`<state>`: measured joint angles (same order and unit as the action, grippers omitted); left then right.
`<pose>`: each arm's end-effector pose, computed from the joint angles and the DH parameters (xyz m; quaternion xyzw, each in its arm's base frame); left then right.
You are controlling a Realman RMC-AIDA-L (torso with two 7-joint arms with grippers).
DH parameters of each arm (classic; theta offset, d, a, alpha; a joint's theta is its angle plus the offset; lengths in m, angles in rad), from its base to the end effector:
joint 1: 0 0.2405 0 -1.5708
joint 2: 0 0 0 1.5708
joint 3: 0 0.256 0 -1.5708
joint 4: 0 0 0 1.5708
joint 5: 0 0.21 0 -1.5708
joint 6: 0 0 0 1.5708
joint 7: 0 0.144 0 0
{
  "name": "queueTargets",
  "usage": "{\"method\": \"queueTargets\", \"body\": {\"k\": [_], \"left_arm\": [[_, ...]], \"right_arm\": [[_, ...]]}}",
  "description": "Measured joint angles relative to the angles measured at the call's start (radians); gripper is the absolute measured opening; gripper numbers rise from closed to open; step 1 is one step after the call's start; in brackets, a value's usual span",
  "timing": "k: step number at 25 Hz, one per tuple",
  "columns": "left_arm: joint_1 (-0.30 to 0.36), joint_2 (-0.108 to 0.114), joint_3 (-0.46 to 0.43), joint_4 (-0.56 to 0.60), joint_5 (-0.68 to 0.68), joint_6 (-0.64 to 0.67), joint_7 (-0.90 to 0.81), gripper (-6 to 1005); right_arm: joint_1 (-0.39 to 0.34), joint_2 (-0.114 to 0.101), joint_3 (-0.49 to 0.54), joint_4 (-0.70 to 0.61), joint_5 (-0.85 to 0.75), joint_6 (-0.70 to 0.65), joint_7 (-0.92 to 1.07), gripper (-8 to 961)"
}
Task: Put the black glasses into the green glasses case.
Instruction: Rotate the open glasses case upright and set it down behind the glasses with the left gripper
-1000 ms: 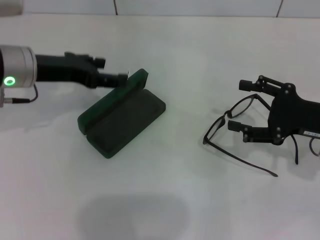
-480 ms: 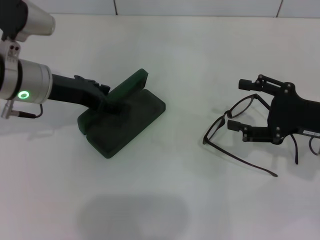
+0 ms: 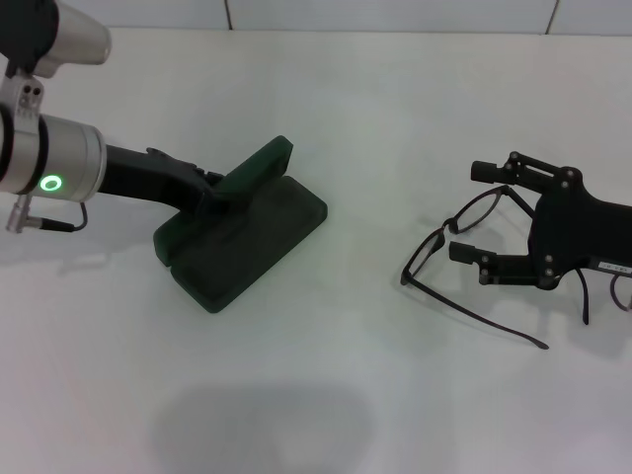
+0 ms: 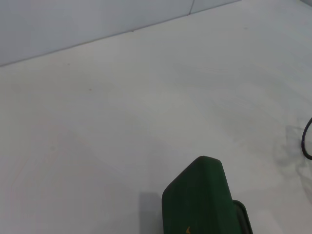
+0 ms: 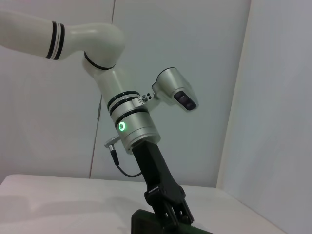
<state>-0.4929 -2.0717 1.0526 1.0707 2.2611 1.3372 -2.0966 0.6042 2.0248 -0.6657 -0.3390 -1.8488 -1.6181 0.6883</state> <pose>-0.2491 0.3629 0.0158 -0.9181 -0.3472 -0.0315 0.1888 0.2461 0.3248 -0.0169 -0.9340 -0.0365 0.3092 0.1751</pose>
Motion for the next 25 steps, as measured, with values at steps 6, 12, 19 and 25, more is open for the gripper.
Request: {"method": "queueTargets", "body": {"k": [6,12,19,25], "left_arm": [[-0.004,0.003,0.001,0.0,-0.001,0.001,-0.002,406],[-0.008,0.003,0.0,0.039,-0.004,-0.008,0.042,292],[-0.062,-0.012,0.007,0.083,-0.033,-0.057,0.299,217],[-0.16,-0.016,0.037,-0.005,-0.056,-0.061,0.525,209]], "right_arm": [[-0.006,0.0,-0.03,0.0,-0.001,-0.006,-0.021,870],[-0.013,-0.002,-0.197,-0.009,0.004,-0.049,-0.076,870],[0.0,0.003,-0.295,-0.002,0.007,-0.058,-0.08,870],[0.0,0.003,-0.307,0.048,0.02,-0.059,-0.119,870]]}}
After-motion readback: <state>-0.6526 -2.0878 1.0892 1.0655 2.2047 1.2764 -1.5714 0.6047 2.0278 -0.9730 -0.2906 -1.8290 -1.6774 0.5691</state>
